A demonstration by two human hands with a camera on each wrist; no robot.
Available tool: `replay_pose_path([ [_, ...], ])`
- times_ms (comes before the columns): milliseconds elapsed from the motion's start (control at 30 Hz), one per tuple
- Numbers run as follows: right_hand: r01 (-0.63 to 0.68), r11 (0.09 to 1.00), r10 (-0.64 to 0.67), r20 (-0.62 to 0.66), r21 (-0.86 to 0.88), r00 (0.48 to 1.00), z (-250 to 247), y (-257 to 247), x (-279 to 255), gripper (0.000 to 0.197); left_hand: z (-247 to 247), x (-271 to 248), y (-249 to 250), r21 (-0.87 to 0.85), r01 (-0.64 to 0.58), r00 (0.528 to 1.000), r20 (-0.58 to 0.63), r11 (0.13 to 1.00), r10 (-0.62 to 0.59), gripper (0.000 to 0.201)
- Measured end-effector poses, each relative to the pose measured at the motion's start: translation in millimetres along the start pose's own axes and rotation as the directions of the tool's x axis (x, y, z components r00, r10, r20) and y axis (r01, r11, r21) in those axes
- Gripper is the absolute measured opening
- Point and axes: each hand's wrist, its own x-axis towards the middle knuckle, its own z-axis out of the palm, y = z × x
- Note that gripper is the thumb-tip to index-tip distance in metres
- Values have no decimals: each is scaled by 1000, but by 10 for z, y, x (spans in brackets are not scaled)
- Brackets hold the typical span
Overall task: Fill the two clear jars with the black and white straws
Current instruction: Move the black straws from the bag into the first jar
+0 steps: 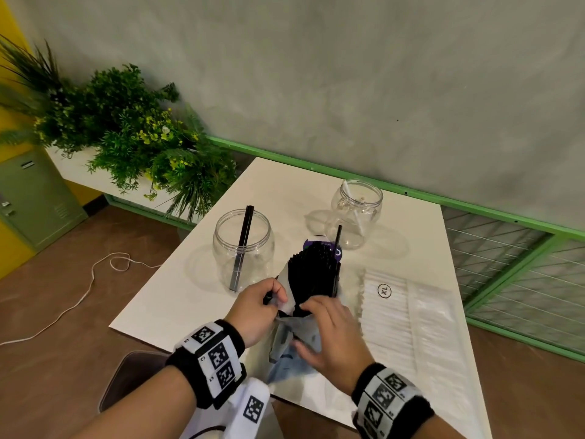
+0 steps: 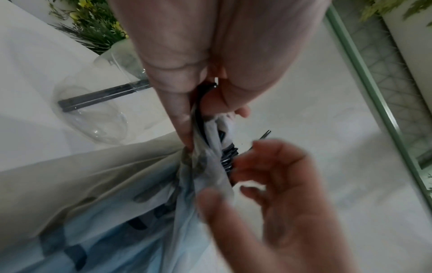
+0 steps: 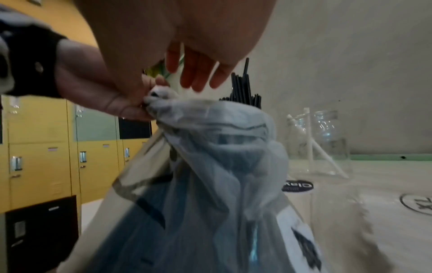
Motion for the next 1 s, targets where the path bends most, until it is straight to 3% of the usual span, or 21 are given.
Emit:
replay_pose_path([
  [100,-79,993,90,123,-93,988,98,77,-2,49,22,11,-15,-65,38,999,34,997,-36,40],
  [267,-182,979,193,131,-90,972,151,112,11,45,60,2,6,-63,56,998,4,996,-56,24],
  [467,-295,948,283,116,116,952,233,104,-102,28,16,-4,3,142,79,997,-21,987,-77,24],
  [600,-285,937,257,154,204,954,193,81,-156,12,-8,21,20,114,59,998,-14,992,-58,27],
  [767,-386,875,352,164,293,921,186,135,-119,17,33,12,66,-5,97,995,4,995,-97,29],
  [900,-413,881,368,215,232,905,196,161,-32,38,44,35,107,-111,158,987,49,981,-153,42],
  [1000,-404,893,364,210,197,907,189,176,23,25,31,48,147,-126,168,983,93,978,-157,46],
])
